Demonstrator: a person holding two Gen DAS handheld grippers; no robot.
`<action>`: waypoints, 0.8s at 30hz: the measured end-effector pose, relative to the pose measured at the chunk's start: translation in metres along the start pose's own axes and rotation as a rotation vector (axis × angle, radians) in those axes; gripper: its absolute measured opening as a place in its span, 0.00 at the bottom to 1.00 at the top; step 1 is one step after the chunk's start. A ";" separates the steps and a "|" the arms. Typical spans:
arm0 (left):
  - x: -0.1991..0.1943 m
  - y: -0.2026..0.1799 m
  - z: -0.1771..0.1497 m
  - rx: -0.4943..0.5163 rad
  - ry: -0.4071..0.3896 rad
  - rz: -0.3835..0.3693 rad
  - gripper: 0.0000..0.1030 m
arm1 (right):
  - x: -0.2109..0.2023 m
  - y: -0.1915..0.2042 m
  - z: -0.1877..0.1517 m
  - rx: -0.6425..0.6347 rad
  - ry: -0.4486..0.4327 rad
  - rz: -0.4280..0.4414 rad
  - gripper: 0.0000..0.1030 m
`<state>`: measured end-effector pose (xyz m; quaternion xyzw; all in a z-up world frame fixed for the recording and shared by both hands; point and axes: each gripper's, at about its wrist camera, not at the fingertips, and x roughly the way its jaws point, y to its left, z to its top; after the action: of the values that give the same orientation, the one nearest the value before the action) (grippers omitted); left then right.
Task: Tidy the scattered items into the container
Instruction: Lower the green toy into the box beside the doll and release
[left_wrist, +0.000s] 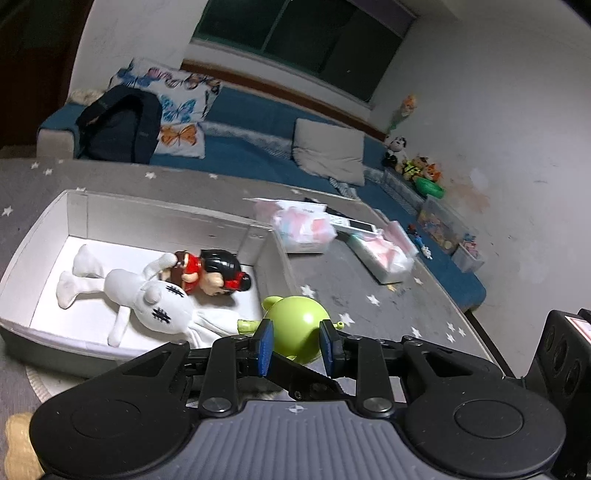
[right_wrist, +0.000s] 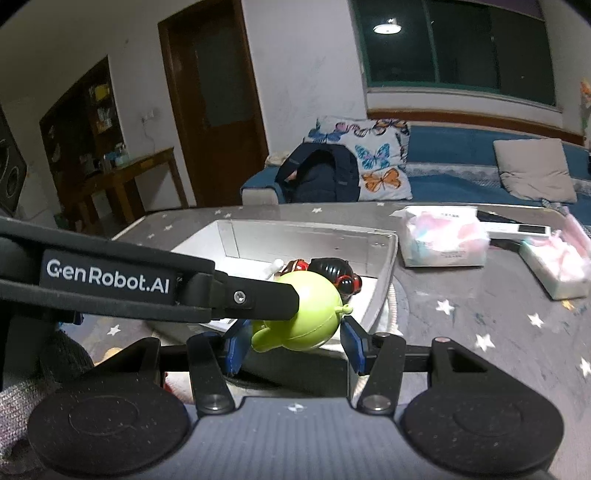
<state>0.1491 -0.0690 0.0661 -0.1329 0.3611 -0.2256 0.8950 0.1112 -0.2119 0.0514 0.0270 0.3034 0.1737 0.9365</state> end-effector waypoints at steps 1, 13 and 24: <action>0.005 0.005 0.003 -0.016 0.011 0.002 0.28 | 0.006 0.000 0.002 -0.003 0.015 0.002 0.52; 0.049 0.045 0.021 -0.113 0.114 0.041 0.28 | 0.066 -0.005 0.018 -0.001 0.180 0.038 0.52; 0.062 0.058 0.027 -0.153 0.156 0.024 0.29 | 0.083 -0.002 0.029 -0.077 0.252 0.013 0.53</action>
<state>0.2255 -0.0479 0.0263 -0.1784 0.4475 -0.1965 0.8540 0.1913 -0.1839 0.0279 -0.0291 0.4114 0.1935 0.8902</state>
